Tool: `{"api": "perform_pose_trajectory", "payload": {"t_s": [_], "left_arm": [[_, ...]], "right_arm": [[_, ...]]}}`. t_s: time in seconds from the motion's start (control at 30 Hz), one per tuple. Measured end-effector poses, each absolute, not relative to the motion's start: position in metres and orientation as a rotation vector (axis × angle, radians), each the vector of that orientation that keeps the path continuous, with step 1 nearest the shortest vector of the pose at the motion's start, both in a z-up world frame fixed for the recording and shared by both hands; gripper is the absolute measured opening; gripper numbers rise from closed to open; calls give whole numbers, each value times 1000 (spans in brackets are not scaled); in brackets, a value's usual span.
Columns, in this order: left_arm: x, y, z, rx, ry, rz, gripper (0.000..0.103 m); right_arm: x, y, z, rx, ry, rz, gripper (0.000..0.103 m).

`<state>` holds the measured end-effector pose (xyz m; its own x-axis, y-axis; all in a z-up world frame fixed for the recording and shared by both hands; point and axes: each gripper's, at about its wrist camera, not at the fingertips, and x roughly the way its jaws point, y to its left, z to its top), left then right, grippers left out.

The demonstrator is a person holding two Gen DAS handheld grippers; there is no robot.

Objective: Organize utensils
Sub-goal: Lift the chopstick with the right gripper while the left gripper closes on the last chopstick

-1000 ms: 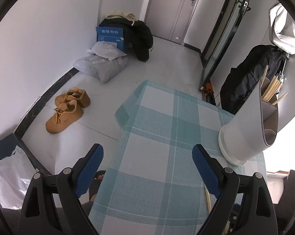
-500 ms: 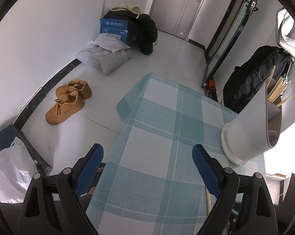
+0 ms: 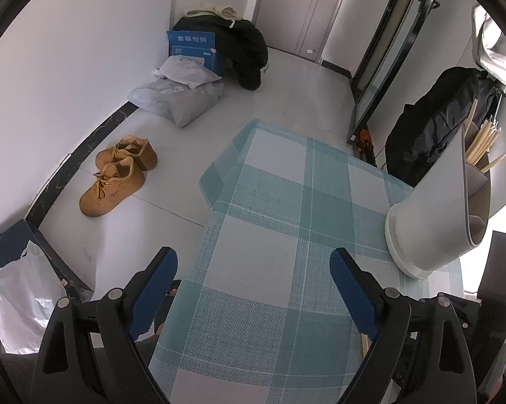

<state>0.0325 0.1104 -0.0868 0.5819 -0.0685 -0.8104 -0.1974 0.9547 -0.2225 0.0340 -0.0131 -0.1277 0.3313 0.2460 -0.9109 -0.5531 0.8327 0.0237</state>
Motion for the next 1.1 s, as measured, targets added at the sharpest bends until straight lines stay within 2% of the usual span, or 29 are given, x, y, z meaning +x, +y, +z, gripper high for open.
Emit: {"api": "perform_pose_trajectory", "payload": {"t_s": [0.03,0.07,0.1,0.37,0.73,1.1], "left_arm": [[33,110,-87,-305,952,78,89],[33,110,-87,-306,953,78,89],[34,110,-87,-306,954,78,89],[35,104,-89,-274,965,87,89],[35,90,-91,-225,978,88,89],[44,71,-102,-230,1059,29,89]], "right_arm": [[38,-10,-130,-304,1122,535,20],[40,-8,-130,-301,1122,533,10],[42,-8,-131,-296,1125,533,6],[23,-29,-107,-188,1078,538,6],[21,-97,-73,154,1010,544,6],[16,-172,-73,509,932,483,6]]}}
